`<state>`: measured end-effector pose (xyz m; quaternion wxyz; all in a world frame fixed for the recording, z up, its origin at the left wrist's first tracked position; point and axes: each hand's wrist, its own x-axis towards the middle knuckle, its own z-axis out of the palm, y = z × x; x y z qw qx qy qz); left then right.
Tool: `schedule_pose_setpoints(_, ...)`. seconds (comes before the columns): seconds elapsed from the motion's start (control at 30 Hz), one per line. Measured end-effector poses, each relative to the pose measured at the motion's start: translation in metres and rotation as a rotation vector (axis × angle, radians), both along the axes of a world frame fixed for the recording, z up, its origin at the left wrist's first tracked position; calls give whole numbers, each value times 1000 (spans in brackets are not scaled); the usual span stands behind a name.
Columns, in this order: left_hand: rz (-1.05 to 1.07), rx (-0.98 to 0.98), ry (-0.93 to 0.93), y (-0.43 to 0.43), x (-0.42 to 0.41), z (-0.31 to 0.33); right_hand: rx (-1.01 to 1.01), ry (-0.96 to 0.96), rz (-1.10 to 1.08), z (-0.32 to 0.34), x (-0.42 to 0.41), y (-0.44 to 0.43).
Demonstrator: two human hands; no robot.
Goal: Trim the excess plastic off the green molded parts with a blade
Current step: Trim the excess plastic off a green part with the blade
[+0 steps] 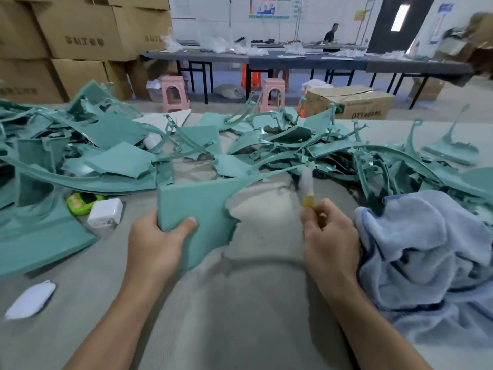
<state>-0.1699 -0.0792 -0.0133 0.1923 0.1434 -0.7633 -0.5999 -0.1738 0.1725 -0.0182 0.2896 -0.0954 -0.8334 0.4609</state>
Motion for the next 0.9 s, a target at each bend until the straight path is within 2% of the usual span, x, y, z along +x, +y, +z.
schedule_pose_setpoints(0.1,-129,127,-225,-1,-1,-2,75,-30,225,0,9,-10)
schedule_pose_setpoints(0.17,-198,154,-320,-3,0,-2,224,-104,328,-5,11,-17)
schedule_pose_setpoints(0.27,-305,209,-400,-5,2,1,405,-215,297,-11,6,-20)
schedule_pose_setpoints(0.33,-324,197,-430,-4,3,1,519,-305,137,-12,0,-18)
schedule_pose_setpoints(0.4,-328,198,-448,-3,3,0,486,-362,-72,-9,-6,-8)
schedule_pose_setpoints(0.47,-324,198,-463,-1,2,-1,374,-352,-164,-5,-8,3)
schedule_pose_setpoints(0.53,-317,205,-470,-1,2,-2,344,-301,-63,-5,-6,3)
schedule_pose_setpoints(0.63,-315,218,-476,-1,1,-1,425,-278,271,-7,8,-18)
schedule_pose_setpoints(0.7,-313,223,-475,-1,2,0,558,-329,219,-8,9,-22)
schedule_pose_setpoints(0.8,-318,220,-466,-1,3,0,487,-412,-88,-1,0,1)
schedule_pose_setpoints(0.83,-322,218,-465,-1,3,0,442,-403,-94,0,0,9)
schedule_pose_setpoints(0.9,-329,211,-468,-1,1,0,382,-352,50,-1,3,9)
